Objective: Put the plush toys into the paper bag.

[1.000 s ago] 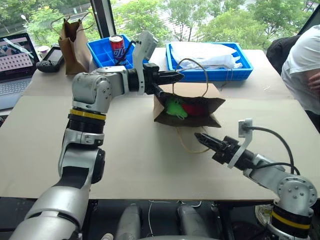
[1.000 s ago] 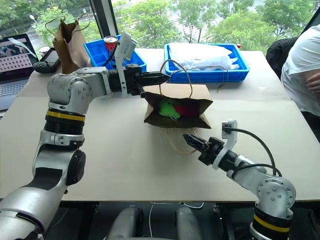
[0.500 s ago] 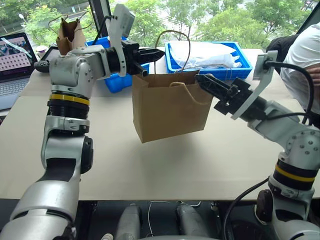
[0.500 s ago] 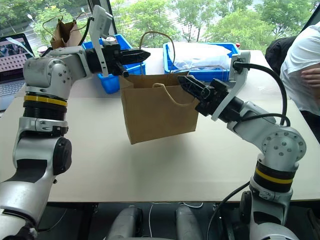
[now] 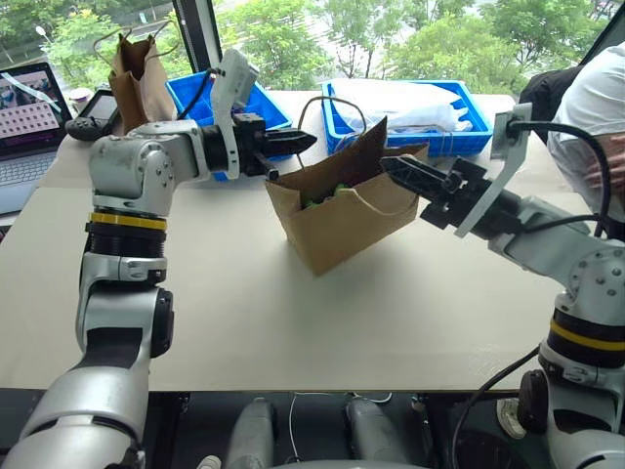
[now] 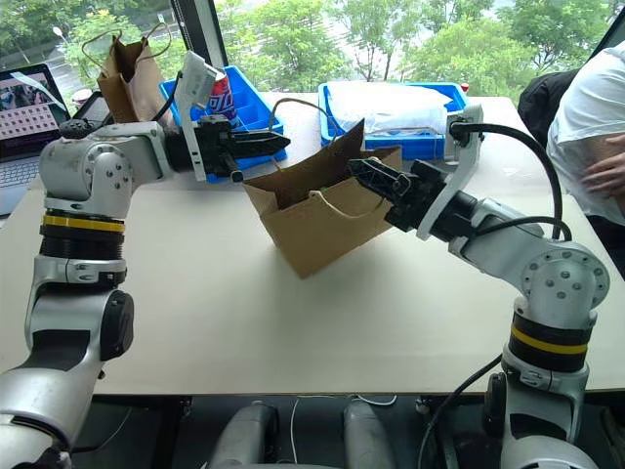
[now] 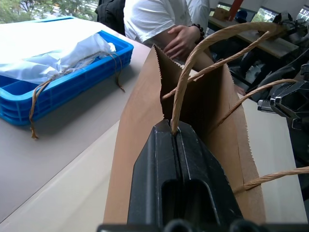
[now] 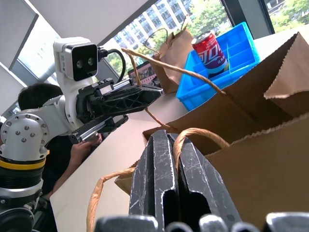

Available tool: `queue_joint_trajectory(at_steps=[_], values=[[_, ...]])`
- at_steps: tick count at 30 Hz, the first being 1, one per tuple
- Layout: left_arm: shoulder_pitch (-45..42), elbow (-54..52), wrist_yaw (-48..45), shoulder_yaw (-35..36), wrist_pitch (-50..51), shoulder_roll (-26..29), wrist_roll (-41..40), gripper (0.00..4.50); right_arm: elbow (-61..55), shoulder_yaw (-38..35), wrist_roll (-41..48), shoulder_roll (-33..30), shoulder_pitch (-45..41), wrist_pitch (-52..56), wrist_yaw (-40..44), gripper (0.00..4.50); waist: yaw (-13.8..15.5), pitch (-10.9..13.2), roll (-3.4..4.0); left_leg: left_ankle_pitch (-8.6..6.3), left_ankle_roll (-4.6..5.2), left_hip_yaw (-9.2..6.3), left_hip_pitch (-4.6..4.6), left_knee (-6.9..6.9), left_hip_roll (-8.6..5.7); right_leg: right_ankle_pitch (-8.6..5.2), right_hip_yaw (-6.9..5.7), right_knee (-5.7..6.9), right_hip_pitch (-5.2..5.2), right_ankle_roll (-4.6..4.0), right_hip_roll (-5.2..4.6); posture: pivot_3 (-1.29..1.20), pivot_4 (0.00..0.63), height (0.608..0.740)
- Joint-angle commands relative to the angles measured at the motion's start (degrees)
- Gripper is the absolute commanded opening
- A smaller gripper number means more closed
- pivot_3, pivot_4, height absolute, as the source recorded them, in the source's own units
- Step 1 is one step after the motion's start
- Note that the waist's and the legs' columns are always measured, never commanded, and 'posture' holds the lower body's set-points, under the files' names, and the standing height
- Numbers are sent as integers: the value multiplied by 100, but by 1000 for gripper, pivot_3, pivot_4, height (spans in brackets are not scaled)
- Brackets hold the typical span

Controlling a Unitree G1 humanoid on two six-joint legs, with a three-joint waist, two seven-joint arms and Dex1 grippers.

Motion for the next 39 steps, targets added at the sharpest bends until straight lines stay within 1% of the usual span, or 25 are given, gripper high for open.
queue_joint_trajectory(at_steps=[1,5,11,13,17,18,19,20,21,22,25,27,29,30,31,32,36,39], values=[[-198,-165,-15,125,153,110,-132,0,-47,-206,515,-240,-26,-51,-147,39,-3,0,0,0,0,0,0,0,0,0,0,0,0,0,0,0,150,715],[-240,-148,-177,4,247,243,-81,0,84,-139,778,-450,54,-48,-321,39,-9,0,0,0,1,0,0,0,0,0,0,-6,0,0,0,0,150,715],[-36,-509,-389,-170,431,320,-180,0,362,-54,663,-838,510,198,43,39,7,0,0,1,1,0,0,0,-1,0,-1,-39,4,0,0,0,150,715],[34,-711,-417,-151,546,282,-288,0,320,-16,570,-993,507,256,182,39,5,0,1,1,1,1,0,0,-1,0,-1,-39,3,0,-1,0,150,715],[101,-933,-522,-110,659,312,-473,0,-49,125,359,-1363,526,417,741,39,-1,0,0,1,1,0,1,0,1,0,-1,-39,3,0,0,0,150,715],[112,-948,-555,-81,715,318,-533,282,-150,155,367,-1437,538,456,863,6,-7,0,0,1,1,0,1,0,1,0,-1,-41,2,0,1,0,150,715],[112,-928,-594,-18,809,319,-630,566,-231,186,360,-1507,535,484,960,305,-10,0,0,1,1,0,1,0,0,0,-1,-39,2,0,1,0,150,715],[113,-916,-628,16,856,333,-695,699,-287,208,365,-1562,527,492,1042,610,-11,0,1,1,1,0,1,0,1,0,-1,-40,2,0,2,0,150,715],[112,-910,-652,39,875,349,-744,1055,-347,217,385,-1627,513,509,1137,789,-10,0,0,1,2,0,1,0,1,0,-1,-40,3,0,2,0,150,715],[112,-907,-649,56,876,356,-772,1302,-391,219,398,-1683,508,520,1211,1073,-8,1,0,1,2,-1,1,0,1,0,-1,-40,3,0,1,0,150,715],[99,-912,-677,70,783,392,-805,2506,-445,179,482,-1826,443,509,1304,2223,-3,1,0,1,2,0,1,1,1,0,-1,-41,5,0,1,0,150,715],[65,-864,-707,109,744,446,-811,3099,-485,129,483,-1969,446,526,1416,2836,-1,1,0,1,2,-1,1,1,1,0,-1,-41,5,0,1,0,150,715],[30,-768,-777,156,653,573,-765,3856,-525,9,499,-2194,502,575,1582,3556,3,1,0,1,2,0,1,1,0,0,-1,-42,4,0,0,0,150,715],[26,-694,-860,159,570,694,-711,4222,-516,-91,495,-2332,548,594,1678,3900,4,1,0,1,2,0,1,1,0,0,-1,-42,4,0,0,0,150,715],[23,-602,-921,157,485,811,-646,4472,-476,-186,500,-2435,584,589,1737,4190,4,1,0,1,2,0,1,1,0,0,-1,-42,4,0,0,0,150,715],[19,-519,-969,156,410,905,-598,4500,-432,-261,514,-2507,613,573,1768,4485,2,1,0,1,2,-1,1,1,0,0,-1,-42,4,0,0,0,150,715],[-51,-113,-1208,136,44,1228,-447,4500,-220,-545,450,-2777,737,522,1958,4485,4,1,0,1,2,0,4,1,1,0,-1,-41,5,0,1,0,150,715],[-76,138,-1412,139,-188,1409,-355,4500,-137,-814,58,-3138,997,562,2407,4485,18,1,0,2,3,2,4,2,0,0,-1,-42,6,0,0,0,150,715]])
